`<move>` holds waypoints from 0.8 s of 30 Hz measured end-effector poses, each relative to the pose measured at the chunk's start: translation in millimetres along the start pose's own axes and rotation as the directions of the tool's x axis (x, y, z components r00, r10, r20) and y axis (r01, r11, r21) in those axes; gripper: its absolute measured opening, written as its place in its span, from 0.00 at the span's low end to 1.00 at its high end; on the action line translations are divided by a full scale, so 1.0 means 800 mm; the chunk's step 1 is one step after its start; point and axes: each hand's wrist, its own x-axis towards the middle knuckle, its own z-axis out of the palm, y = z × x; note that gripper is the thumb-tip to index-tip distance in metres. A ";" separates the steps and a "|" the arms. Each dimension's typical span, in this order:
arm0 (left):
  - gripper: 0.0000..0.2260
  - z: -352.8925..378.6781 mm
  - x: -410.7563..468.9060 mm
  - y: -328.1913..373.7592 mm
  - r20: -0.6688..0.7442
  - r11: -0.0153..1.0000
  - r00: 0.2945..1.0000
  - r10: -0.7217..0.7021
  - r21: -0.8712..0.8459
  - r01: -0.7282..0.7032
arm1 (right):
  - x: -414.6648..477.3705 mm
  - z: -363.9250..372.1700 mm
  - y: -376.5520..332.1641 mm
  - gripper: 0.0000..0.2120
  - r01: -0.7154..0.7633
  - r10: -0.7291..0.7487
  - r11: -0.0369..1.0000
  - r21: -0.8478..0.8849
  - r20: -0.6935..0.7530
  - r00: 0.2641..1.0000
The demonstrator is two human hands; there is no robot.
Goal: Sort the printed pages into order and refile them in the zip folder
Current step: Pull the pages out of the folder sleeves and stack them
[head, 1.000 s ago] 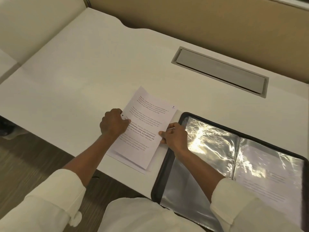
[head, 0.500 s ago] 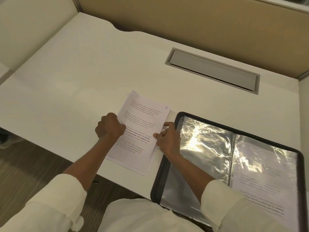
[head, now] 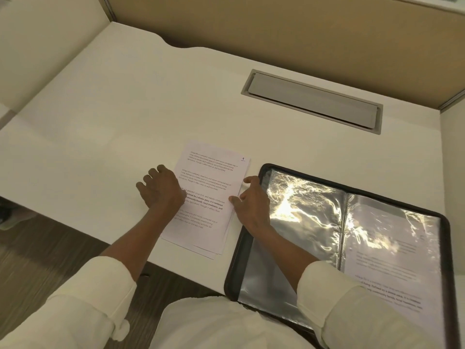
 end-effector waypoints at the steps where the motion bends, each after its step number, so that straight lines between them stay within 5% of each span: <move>1: 0.28 0.000 -0.004 0.003 -0.027 0.999 0.999 0.024 0.032 -0.023 | -0.003 -0.004 0.005 0.24 0.027 -0.027 0.999 -0.018 -0.006 1.000; 5: 0.24 -0.002 -0.037 0.031 -0.091 0.984 0.985 0.150 0.116 -0.139 | -0.025 -0.036 0.037 0.13 0.143 -0.151 0.985 -0.100 -0.077 0.986; 10: 0.22 0.006 -0.112 0.104 -0.080 0.917 0.914 0.397 -0.004 -0.399 | -0.052 -0.097 0.092 0.09 0.171 -0.224 0.961 -0.218 -0.244 0.944; 17: 0.17 0.026 -0.231 0.219 -0.137 0.606 0.629 0.765 -0.180 -0.775 | -0.089 -0.192 0.181 0.13 0.052 -0.194 0.943 -0.327 -0.420 0.887; 24: 0.24 0.054 -0.316 0.294 -0.120 0.378 0.416 0.901 -0.251 -0.891 | -0.108 -0.280 0.261 0.34 -0.125 -0.045 0.907 -0.403 -0.386 0.921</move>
